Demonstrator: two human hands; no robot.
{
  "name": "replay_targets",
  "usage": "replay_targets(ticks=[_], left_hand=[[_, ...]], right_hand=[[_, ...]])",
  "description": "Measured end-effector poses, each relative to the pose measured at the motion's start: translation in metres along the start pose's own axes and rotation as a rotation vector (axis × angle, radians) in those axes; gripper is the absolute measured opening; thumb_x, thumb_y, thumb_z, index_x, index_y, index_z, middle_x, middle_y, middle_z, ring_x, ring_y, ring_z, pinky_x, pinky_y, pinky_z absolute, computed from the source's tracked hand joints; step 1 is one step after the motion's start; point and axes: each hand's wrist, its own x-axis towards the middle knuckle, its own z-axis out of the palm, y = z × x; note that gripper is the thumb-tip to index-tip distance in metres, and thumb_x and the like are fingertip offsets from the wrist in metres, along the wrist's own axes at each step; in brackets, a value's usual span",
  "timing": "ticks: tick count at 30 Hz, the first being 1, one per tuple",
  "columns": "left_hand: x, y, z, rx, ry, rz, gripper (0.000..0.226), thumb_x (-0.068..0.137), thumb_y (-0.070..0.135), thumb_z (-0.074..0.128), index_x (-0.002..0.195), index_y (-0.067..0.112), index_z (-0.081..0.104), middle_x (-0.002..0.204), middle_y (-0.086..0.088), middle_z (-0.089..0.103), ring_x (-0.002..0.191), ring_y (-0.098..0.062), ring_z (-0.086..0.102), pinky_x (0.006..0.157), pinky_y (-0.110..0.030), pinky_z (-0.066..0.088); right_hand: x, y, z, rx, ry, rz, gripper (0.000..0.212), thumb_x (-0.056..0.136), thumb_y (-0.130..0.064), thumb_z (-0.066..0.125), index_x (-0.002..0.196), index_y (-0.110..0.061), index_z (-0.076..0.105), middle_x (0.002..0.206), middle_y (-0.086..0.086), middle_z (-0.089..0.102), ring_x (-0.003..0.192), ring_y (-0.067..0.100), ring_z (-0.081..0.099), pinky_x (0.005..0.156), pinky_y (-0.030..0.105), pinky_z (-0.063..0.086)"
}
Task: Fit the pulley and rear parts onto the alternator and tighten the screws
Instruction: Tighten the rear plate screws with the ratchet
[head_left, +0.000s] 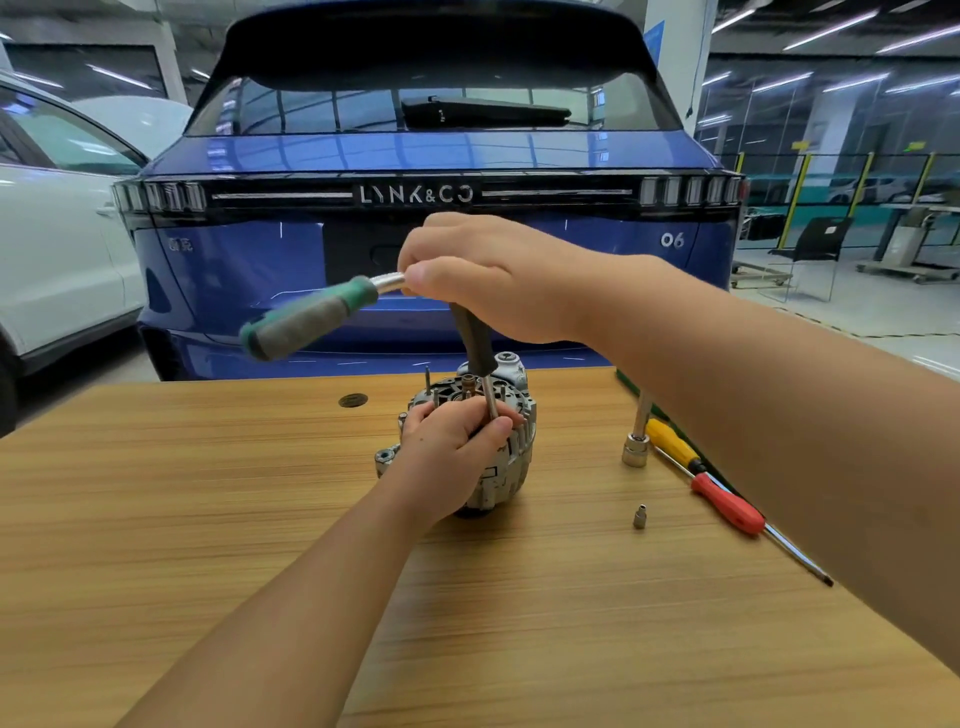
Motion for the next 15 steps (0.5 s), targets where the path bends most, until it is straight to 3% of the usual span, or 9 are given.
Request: replay_targets(ticks=[5,10,15], left_hand=[[0.001,0.001,0.001,0.04,-0.017,0.018,0.025,0.106,0.031,0.045,0.098,0.043,0.065,0.079,0.044,0.058,0.098,0.021,0.047,0.115,-0.036,0.006],[0.001,0.001,0.001,0.029,-0.015,0.017,0.025,0.106,0.032,0.044,0.098,0.042,0.066,0.086,0.044,0.06,0.098,0.027,0.041,0.112,-0.035,0.006],[0.001,0.003,0.0,0.035,-0.013,0.016,0.025,0.105,0.033,0.044,0.101,0.041,0.067,0.093,0.046,0.058,0.099,0.032,0.036,0.111,-0.036,0.007]], right_hand=[[0.005,0.003,-0.004,-0.119,-0.026,0.022,0.042,0.108,-0.046,0.029,0.088,-0.021,0.056,0.079,0.0,0.053,0.067,0.012,0.046,0.058,0.023,0.033],[0.002,0.012,-0.004,-0.159,0.004,-0.011,0.043,0.108,-0.045,0.03,0.115,-0.018,0.063,0.091,-0.002,0.056,0.082,0.016,0.052,0.068,0.019,0.036],[-0.001,0.014,-0.008,-0.225,0.082,0.023,0.045,0.106,-0.052,0.029,0.095,-0.022,0.061,0.077,0.007,0.061,0.071,0.023,0.055,0.065,0.034,0.041]])
